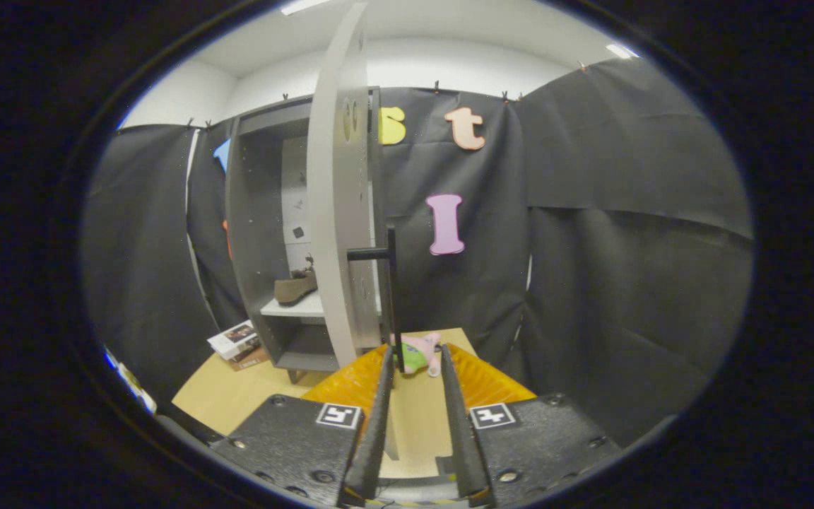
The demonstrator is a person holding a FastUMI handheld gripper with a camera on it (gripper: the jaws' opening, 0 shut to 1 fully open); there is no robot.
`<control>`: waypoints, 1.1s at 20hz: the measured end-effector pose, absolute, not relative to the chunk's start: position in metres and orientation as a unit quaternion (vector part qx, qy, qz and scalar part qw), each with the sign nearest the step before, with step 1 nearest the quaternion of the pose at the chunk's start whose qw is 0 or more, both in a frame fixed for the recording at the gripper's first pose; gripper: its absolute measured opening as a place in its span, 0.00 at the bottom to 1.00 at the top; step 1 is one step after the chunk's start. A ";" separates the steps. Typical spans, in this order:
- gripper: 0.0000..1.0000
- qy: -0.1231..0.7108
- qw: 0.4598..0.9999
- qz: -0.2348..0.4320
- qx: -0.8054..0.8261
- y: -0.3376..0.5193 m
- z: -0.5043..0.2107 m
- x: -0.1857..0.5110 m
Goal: Open the shoe cabinet door, grab the shoes and put them into the shoe cabinet, then close the shoe cabinet door.
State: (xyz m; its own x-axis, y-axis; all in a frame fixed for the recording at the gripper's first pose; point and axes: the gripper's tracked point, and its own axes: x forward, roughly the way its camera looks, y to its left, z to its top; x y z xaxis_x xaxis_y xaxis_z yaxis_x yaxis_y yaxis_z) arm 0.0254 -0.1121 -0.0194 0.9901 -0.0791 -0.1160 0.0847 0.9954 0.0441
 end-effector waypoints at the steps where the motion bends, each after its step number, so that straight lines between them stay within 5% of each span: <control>1: 0.49 0.054 0.997 -0.045 0.020 -0.109 -0.020 0.017; 3: 0.60 0.057 0.997 -0.049 0.014 -0.097 -0.029 0.005; 6: 0.89 0.074 0.996 -0.048 0.010 -0.070 -0.054 -0.005; 22: 0.97 0.211 0.975 0.058 0.022 0.133 -0.292 0.095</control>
State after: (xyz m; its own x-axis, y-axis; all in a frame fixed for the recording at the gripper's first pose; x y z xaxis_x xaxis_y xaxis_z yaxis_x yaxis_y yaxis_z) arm 0.0949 0.1333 -0.2915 0.9040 0.1223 -0.4096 -0.1039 0.9923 0.0670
